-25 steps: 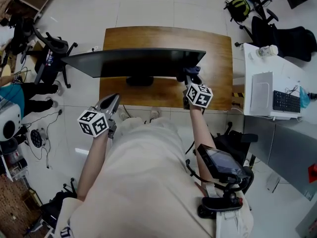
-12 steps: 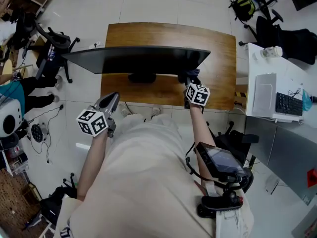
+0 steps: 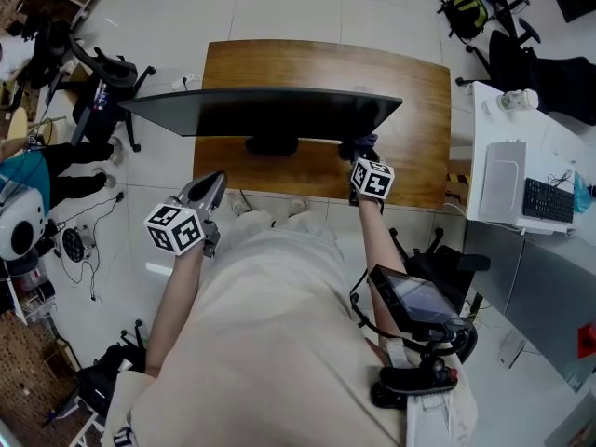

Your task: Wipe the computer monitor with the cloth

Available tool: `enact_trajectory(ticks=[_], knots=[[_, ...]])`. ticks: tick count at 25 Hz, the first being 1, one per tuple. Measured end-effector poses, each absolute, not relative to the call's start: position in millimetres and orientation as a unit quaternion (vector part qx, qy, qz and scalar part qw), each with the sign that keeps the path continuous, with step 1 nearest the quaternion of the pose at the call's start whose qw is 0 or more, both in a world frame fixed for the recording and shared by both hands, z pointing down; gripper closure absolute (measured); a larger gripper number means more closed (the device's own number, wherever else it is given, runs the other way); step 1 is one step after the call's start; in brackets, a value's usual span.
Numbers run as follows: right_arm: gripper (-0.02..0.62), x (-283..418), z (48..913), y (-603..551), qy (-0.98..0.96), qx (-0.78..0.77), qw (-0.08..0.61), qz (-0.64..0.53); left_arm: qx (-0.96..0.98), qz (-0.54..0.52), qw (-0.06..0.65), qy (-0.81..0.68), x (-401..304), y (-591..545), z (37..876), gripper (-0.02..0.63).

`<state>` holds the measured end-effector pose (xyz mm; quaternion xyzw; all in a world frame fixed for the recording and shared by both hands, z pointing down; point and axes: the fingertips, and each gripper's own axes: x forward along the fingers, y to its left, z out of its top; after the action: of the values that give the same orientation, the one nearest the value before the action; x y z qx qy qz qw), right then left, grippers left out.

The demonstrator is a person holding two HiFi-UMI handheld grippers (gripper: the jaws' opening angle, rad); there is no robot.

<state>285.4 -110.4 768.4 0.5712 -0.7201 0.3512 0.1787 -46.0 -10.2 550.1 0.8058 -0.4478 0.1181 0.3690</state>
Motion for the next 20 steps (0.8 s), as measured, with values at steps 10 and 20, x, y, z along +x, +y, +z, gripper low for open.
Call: enact_trajectory(ticks=[10, 20], knots=[[0.472, 284.9, 798.0, -103.1, -0.713, 0.565, 0.206, 0.359, 0.802, 0.116, 0.371, -0.453, -48.3, -16.7, 548.4, 0.607], [0.472, 283.7, 814.7, -98.4, -0.706, 0.562, 0.222, 0.368, 0.798, 0.112, 0.375, -0.458, -57.6, -19.8, 547.8, 0.607]])
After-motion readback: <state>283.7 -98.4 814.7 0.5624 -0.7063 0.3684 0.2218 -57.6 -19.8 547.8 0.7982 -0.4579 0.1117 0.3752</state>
